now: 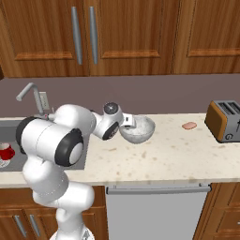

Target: Pick the mug and place it in the sink. Pick the bowl and place it in the open cabinet and then close the cabinet.

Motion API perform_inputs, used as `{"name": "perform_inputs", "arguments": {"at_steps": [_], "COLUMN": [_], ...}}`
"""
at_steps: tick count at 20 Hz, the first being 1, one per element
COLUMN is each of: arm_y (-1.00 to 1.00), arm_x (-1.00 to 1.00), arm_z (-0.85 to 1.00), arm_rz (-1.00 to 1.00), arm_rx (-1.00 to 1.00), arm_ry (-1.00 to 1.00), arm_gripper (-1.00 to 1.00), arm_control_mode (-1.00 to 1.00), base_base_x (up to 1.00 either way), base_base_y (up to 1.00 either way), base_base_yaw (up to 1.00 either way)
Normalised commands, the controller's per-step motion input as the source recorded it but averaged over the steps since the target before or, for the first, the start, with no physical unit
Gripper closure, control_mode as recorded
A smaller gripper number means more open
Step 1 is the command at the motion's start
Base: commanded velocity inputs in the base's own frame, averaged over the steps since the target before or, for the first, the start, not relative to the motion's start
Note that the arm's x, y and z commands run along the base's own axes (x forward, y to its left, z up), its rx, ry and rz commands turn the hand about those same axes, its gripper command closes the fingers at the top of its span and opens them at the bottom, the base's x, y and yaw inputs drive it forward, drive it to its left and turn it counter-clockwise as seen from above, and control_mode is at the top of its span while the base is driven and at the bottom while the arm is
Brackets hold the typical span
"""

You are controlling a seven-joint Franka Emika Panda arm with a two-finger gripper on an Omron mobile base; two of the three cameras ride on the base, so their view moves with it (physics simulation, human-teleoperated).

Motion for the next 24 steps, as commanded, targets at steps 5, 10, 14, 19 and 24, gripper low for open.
{"name": "perform_inputs", "arguments": {"at_steps": [5,10,14,19,24], "arm_y": [-0.02,-0.03,-0.04,-0.07,-0.01], "arm_x": [0.21,0.24,0.2,0.15,0.08], "arm_z": [-0.19,-0.19,-0.2,-0.19,-0.2], "arm_rz": [0.0,0.0,0.0,0.0,0.01], "arm_rx": [0.0,0.0,0.0,0.0,0.0], "arm_ry": [0.0,0.0,0.0,0.0,0.01], "arm_gripper": [-1.0,-1.0,-1.0,-1.0,1.0], "arm_control_mode": [-1.0,-1.0,-1.0,-1.0,-1.0], "base_base_x": [0.0,0.0,0.0,0.0,0.0], "base_base_y": [0.0,0.0,0.0,0.0,0.0], "base_base_yaw": [0.0,0.0,0.0,0.0,0.0]}}
